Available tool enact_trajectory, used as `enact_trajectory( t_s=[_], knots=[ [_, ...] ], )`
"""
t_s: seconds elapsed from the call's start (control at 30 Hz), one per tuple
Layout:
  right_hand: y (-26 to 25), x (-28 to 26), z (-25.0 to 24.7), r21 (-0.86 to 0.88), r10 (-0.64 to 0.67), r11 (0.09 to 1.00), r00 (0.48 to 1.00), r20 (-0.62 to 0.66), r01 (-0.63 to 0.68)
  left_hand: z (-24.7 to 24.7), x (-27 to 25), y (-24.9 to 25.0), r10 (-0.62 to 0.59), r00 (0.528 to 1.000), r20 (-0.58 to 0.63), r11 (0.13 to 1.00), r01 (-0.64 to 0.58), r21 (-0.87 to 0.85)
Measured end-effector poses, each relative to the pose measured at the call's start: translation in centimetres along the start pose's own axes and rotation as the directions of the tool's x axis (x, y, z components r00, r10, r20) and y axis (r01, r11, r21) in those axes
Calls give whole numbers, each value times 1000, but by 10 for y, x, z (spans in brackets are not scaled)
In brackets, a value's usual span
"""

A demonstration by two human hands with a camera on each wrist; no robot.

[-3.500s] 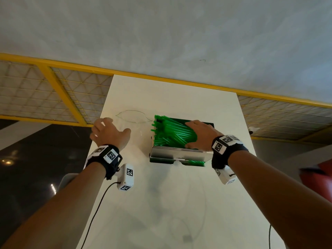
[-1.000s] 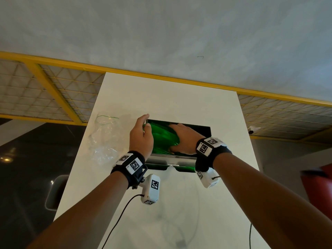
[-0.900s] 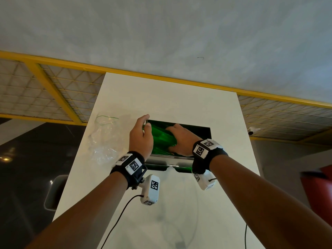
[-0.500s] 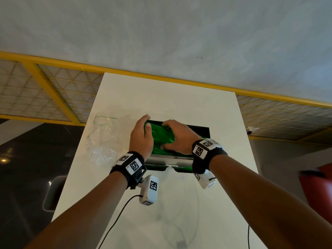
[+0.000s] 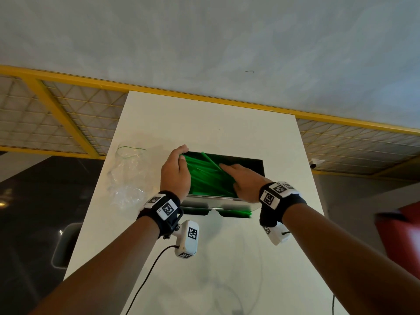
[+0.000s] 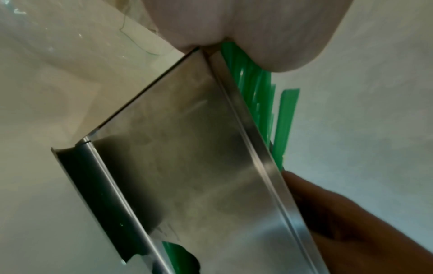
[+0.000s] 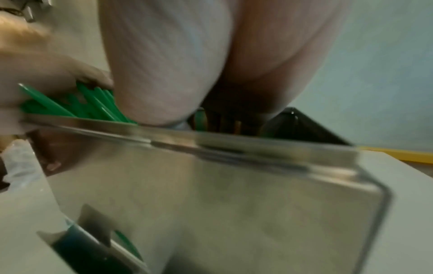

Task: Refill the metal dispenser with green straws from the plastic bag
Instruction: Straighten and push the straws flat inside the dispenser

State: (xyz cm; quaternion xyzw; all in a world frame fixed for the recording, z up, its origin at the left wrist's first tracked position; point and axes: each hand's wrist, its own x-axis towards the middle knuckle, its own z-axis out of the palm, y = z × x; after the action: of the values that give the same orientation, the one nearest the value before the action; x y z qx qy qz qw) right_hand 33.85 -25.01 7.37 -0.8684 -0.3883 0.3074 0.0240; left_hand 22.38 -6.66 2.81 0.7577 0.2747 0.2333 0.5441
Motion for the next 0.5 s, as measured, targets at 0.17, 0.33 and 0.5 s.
enact_trajectory(
  t_s=[0.17,0.33,0.5],
  knots=[
    [-11,15,1,-27,-68,997,997,-44,67,1,-2,2,30,999,41,998,-32,47],
    [-24,25,-8,-102,-70,992,998,4,70,-4,-4,3,-15,1000,21,999,16,-36],
    [-36,28,-20,-137,-124,984,991,-42,117,-5,1,8,-49,997,-58,994,43,-101]
  ],
)
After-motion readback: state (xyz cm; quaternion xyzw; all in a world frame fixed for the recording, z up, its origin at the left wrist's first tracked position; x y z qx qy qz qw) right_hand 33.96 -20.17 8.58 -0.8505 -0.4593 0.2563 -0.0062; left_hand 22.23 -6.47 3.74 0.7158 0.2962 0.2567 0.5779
